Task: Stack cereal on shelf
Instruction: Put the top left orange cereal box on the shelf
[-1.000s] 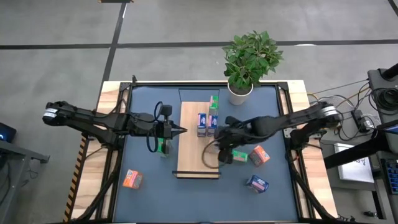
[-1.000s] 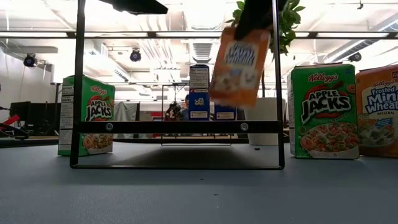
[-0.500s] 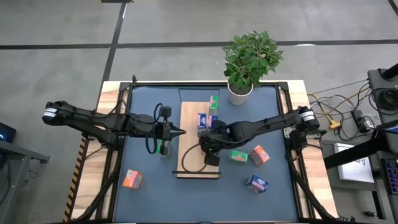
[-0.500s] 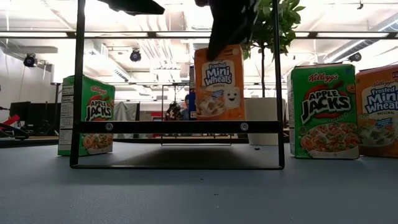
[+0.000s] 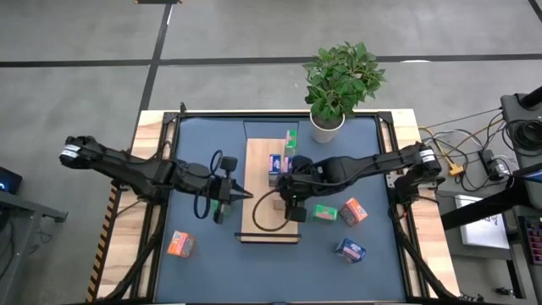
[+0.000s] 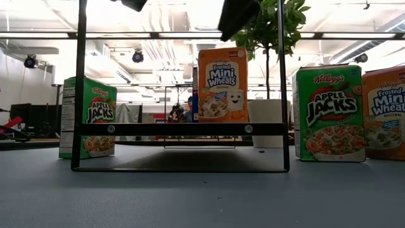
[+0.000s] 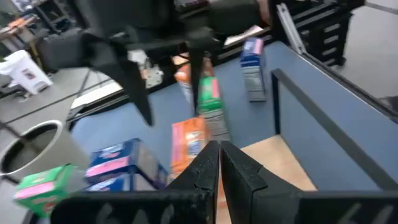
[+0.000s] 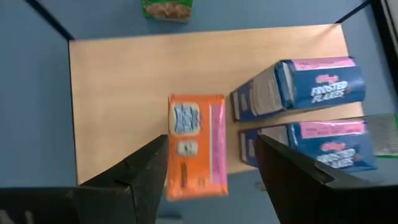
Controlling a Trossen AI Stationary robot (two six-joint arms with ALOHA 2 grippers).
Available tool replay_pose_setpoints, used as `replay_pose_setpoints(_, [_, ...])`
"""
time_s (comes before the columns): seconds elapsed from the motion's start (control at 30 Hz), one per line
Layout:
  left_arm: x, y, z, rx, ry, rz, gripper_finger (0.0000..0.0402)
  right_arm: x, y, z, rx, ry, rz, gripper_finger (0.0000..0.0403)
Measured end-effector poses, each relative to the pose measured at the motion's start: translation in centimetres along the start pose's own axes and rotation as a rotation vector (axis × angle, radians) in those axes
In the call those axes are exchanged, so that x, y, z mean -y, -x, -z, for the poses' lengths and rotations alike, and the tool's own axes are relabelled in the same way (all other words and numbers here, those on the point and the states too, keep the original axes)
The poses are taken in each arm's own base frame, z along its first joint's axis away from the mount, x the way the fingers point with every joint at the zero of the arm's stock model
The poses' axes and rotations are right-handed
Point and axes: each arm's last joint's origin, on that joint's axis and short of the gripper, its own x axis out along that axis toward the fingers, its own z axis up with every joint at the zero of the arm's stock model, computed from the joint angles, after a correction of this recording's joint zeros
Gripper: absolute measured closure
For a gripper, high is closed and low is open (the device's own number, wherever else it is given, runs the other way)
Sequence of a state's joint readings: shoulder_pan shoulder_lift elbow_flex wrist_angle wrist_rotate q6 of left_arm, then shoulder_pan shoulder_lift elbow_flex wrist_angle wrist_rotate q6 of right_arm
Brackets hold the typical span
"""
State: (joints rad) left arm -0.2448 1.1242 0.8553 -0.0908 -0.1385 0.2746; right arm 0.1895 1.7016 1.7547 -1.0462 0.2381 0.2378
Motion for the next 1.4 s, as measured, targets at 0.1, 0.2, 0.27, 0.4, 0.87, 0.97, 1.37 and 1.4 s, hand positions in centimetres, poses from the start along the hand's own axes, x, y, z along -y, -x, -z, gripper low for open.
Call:
replay_pose_setpoints(0.1, [0.9,-1.1,0.1,0.001,-0.007,0.025,0.0402,0.1,0.6,0.8,-0.017,0.033,0.014,0.0200])
replay_pose_setpoints(0.2, [1.4,-2.5,0.5,-0.009,-0.014,0.031,0.0402,-0.1,0.9,2.0,-0.018,0.065,0.061,0.0228])
replay_pose_setpoints(0.27, [1.6,-3.4,0.7,-0.017,-0.017,0.028,0.0402,-0.1,1.0,3.0,-0.011,0.074,0.102,0.0249])
replay_pose_setpoints(0.4, [1.9,-5.2,1.3,-0.028,-0.029,-0.005,0.0402,0.1,0.6,4.9,0.016,0.070,0.143,0.0291])
replay_pose_setpoints(0.87, [2.0,-9.3,3.4,-0.148,-0.060,-0.128,0.0402,1.7,-2.5,9.4,0.311,0.083,0.098,0.0391])
replay_pose_setpoints(0.97, [1.9,-9.5,3.4,-0.163,-0.063,-0.157,0.0402,1.8,-3.3,10.2,0.347,0.084,0.091,0.0393])
replay_pose_setpoints(1.37, [1.7,-9.4,3.5,-0.183,-0.073,-0.176,0.0402,0.7,-3.2,10.1,0.404,0.085,-0.094,0.0394])
replay_pose_setpoints(1.4, [1.7,-9.4,3.5,-0.182,-0.073,-0.176,0.0402,0.5,-3.1,10.1,0.406,0.082,-0.101,0.0394])
